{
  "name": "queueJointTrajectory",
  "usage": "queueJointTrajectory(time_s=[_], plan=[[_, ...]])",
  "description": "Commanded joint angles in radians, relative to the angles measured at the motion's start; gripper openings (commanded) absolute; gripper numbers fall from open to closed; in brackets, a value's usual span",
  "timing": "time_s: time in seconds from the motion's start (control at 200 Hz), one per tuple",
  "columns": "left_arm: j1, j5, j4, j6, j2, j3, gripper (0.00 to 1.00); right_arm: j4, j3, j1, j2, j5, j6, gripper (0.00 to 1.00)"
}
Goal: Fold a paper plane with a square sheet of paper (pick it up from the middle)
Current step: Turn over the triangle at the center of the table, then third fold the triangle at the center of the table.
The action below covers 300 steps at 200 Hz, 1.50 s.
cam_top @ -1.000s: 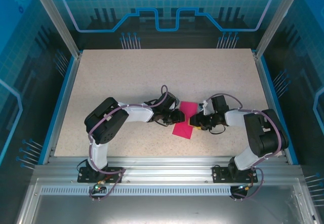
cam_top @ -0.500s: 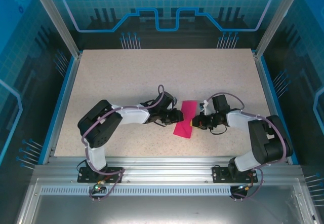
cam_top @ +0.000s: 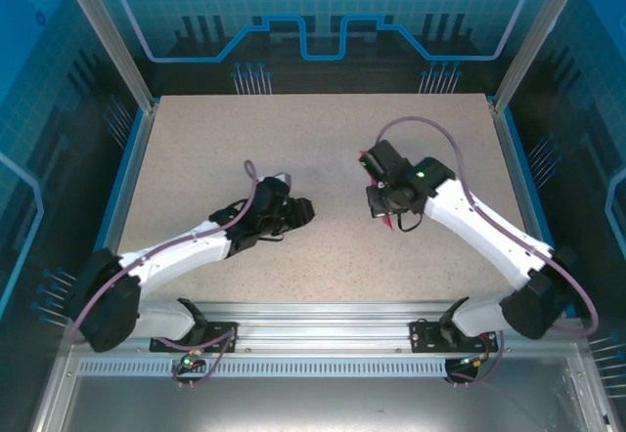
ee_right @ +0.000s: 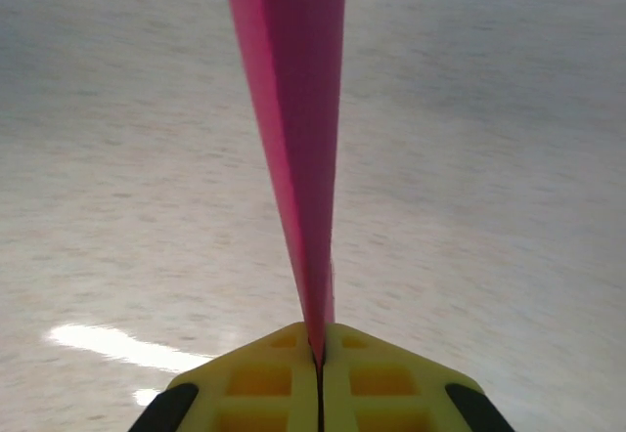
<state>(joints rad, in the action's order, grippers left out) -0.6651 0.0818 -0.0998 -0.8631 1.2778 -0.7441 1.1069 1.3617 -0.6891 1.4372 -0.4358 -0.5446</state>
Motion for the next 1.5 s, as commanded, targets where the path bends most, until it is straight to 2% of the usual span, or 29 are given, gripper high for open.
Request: queueJointTrajectory(time_s=[0.0,0.07,0.185,0.385,0.57,0.635,0.725,0.79,0.83,0.875,0.945,1.095,1.205,1.27,1.33,1.495], plan=[[0.048,0.133,-0.099,-0.051,-0.12,0.081,0.39,0.381,0.092,-0.085,0.196,-0.352,-0.146,0.06],[0.069,0.17,-0.121,-0.067,-0.208,0.128,0.41,0.473,0.169,-0.131,0.319,-0.385,-0.224,0.08],[0.087,0.25,-0.178,-0.099,-0.346,0.195,0.45,0.468,0.262,-0.191,0.472,-0.329,-0.231,0.11],[0.112,0.35,-0.288,-0.103,-0.556,0.261,0.52,0.376,0.438,-0.248,0.706,-0.127,-0.193,0.13],[0.121,0.374,-0.368,-0.063,-0.645,0.254,0.56,0.329,0.624,-0.284,0.875,0.045,-0.141,0.16],[0.122,0.366,-0.378,-0.056,-0.651,0.247,0.57,0.285,0.656,-0.29,0.884,0.125,-0.11,0.17],[0.122,0.344,-0.385,-0.047,-0.644,0.23,0.57,0.174,0.652,-0.284,0.878,0.29,-0.059,0.24],[0.122,0.328,-0.379,-0.045,-0.636,0.224,0.57,0.059,0.598,-0.268,0.814,0.422,-0.046,0.34],[0.122,0.311,-0.365,-0.041,-0.629,0.224,0.58,-0.007,0.548,-0.249,0.763,0.486,-0.038,0.36],[0.122,0.274,-0.336,-0.023,-0.613,0.223,0.58,-0.073,0.482,-0.221,0.696,0.528,-0.038,0.39],[0.122,0.2,-0.296,-0.004,-0.566,0.209,0.58,-0.182,0.351,-0.16,0.578,0.602,-0.027,0.48],[0.12,-0.051,-0.127,0.009,-0.349,0.171,0.56,-0.349,0.078,0.014,0.389,0.679,0.019,0.49],[0.099,-0.211,-0.026,-0.014,-0.113,0.1,0.48,-0.431,-0.061,0.153,0.347,0.762,0.07,0.5],[0.054,-0.225,-0.033,-0.008,0.016,0.026,0.45,-0.461,-0.105,0.213,0.352,0.799,0.102,0.5],[0.02,-0.21,-0.064,-0.001,0.117,-0.045,0.46,-0.479,-0.125,0.252,0.368,0.855,0.134,0.51],[0.012,-0.198,-0.05,-0.052,0.269,-0.114,0.48,-0.512,-0.132,0.28,0.433,0.97,0.191,0.52]])
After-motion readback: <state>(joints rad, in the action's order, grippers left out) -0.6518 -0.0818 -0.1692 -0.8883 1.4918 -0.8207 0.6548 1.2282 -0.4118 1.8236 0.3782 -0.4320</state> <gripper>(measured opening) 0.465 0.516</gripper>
